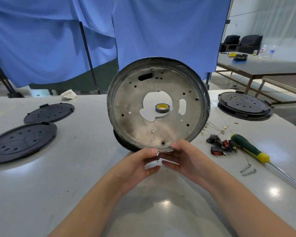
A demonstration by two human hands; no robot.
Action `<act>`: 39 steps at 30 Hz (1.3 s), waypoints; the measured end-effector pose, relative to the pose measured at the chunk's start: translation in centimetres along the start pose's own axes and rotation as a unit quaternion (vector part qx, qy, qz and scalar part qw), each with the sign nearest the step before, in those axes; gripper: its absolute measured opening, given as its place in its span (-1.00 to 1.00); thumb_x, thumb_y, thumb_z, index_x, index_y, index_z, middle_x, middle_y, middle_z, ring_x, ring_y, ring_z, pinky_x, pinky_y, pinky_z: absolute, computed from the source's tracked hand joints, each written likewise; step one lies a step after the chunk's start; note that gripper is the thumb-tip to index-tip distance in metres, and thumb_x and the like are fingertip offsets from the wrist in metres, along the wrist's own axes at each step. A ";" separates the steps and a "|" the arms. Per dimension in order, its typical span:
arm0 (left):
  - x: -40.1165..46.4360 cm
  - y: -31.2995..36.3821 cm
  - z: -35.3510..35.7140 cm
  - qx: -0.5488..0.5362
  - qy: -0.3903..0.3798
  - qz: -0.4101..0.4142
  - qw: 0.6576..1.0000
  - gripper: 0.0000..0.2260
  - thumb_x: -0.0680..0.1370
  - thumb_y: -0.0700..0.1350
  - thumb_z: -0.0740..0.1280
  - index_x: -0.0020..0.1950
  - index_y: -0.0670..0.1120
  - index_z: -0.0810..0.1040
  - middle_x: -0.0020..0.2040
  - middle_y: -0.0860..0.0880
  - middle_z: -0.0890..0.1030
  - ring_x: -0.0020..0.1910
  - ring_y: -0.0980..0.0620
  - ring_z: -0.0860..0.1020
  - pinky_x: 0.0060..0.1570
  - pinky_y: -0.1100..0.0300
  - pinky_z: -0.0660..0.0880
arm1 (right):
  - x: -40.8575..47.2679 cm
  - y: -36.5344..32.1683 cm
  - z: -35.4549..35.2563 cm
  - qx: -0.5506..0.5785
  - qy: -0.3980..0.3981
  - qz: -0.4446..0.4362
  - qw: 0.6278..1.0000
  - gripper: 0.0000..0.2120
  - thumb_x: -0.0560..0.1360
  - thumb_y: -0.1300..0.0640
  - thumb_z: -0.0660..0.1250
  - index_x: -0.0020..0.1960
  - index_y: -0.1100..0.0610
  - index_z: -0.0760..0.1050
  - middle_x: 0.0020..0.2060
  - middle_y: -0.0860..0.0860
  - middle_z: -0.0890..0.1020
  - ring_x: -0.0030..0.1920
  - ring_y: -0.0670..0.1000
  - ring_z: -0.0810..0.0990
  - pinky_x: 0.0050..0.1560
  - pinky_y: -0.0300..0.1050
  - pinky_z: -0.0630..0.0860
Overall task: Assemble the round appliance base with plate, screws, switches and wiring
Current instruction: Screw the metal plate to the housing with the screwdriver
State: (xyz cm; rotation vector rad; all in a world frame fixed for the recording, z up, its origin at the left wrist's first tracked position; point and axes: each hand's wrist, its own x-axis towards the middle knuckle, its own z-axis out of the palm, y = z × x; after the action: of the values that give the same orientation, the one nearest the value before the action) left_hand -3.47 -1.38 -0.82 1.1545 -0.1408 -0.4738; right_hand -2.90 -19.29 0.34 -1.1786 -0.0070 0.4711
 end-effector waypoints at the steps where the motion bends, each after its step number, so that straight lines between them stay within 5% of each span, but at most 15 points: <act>1: 0.0 -0.1 0.0 0.006 0.001 0.004 1.000 -0.47 0.27 -0.04 0.50 0.22 -0.08 0.57 0.17 -0.03 0.64 0.09 0.07 0.58 0.04 0.11 0.53 | 0.0 -0.1 -0.1 -0.005 -0.008 0.003 1.000 -0.77 0.29 0.08 0.33 -0.14 0.16 0.64 -0.07 0.13 0.67 0.00 0.03 0.64 0.15 -0.04 0.52; 6: 0.2 -0.1 -0.4 0.006 -0.012 0.008 1.000 -0.55 0.29 -0.06 0.49 0.17 -0.03 0.61 0.19 -0.02 0.64 0.09 0.11 0.61 0.06 0.10 0.52 | 0.1 0.0 -0.7 -0.017 -0.042 0.000 0.999 -0.75 0.24 0.04 0.40 -0.15 0.12 0.69 -0.02 0.12 0.68 0.05 0.02 0.64 0.14 -0.07 0.56; 15: 0.3 0.0 -0.9 -0.010 -0.058 -0.030 0.998 -0.40 0.31 -0.07 0.49 0.33 -0.14 0.52 0.33 -0.11 0.55 0.20 0.03 0.53 0.06 0.14 0.52 | 0.4 0.5 -0.6 -0.016 -0.048 -0.011 0.999 -0.69 0.28 0.06 0.39 -0.03 0.17 0.65 0.04 0.15 0.65 0.06 0.02 0.60 0.18 -0.04 0.51; 20: 0.5 0.0 -0.5 -0.032 -0.069 -0.024 0.997 -0.59 0.32 -0.08 0.44 0.17 -0.08 0.64 0.24 -0.09 0.60 0.13 0.03 0.55 0.12 0.08 0.44 | 0.5 0.2 -0.7 -0.039 -0.031 0.015 0.999 -0.66 0.32 0.04 0.40 0.04 0.19 0.61 0.05 0.16 0.63 0.06 0.06 0.58 0.24 0.05 0.47; 27: 0.8 -0.2 0.2 -0.116 -0.080 -0.031 0.989 -0.51 0.35 -0.14 0.39 0.28 -0.20 0.58 0.33 -0.21 0.54 0.33 -0.11 0.51 0.28 0.04 0.49 | -0.5 -2.9 -2.1 -0.243 -0.014 0.056 0.968 -0.24 0.12 -0.32 0.46 0.09 0.22 0.58 -0.01 0.10 0.66 -0.03 0.05 0.65 0.07 -0.04 0.59; 30: 0.9 -0.5 0.1 -0.153 -0.023 -0.043 0.987 -0.51 0.25 -0.20 0.45 0.17 -0.28 0.62 0.30 -0.30 0.53 0.25 -0.18 0.57 0.10 0.02 0.59 | -2.5 -5.5 -3.5 -0.397 -0.036 0.073 0.914 -0.41 0.23 -0.27 0.46 0.11 0.08 0.59 0.00 -0.02 0.69 -0.04 -0.07 0.67 -0.05 -0.27 0.58; 33: 0.9 -0.4 0.0 -0.132 0.032 -0.047 0.990 -0.53 0.17 -0.21 0.47 0.07 -0.29 0.64 0.25 -0.32 0.57 0.20 -0.20 0.60 0.09 -0.01 0.60 | -4.1 -7.9 -6.1 -0.578 0.015 0.070 0.813 -0.83 0.38 -0.03 0.50 -0.03 -0.09 0.64 -0.17 -0.17 0.68 -0.16 -0.13 0.66 -0.13 -0.35 0.55; 36: 0.7 -0.2 0.2 -0.129 0.050 -0.054 0.989 -0.45 0.16 -0.20 0.46 0.13 -0.32 0.55 0.21 -0.34 0.59 0.18 -0.22 0.61 0.16 -0.05 0.56 | -4.9 -9.4 -8.8 -0.734 0.081 0.124 0.663 -0.86 0.42 0.17 0.45 -0.06 -0.02 0.61 -0.26 -0.15 0.56 -0.31 -0.13 0.54 -0.41 -0.39 0.43; 39: 0.3 -0.2 0.9 -0.148 0.040 -0.068 0.986 -0.40 0.17 -0.20 0.45 0.18 -0.35 0.52 0.19 -0.36 0.59 0.17 -0.24 0.61 0.11 -0.02 0.59 | -5.1 -9.9 -10.5 -0.786 0.115 0.175 0.582 -0.83 0.43 0.25 0.41 -0.08 0.00 0.56 -0.22 -0.10 0.53 -0.29 -0.11 0.52 -0.45 -0.37 0.38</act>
State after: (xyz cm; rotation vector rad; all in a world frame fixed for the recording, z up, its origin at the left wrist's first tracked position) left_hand -3.55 -2.36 -0.69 0.8921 0.0768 -0.5488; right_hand -1.46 -33.41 6.20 -3.0810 0.0429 0.6390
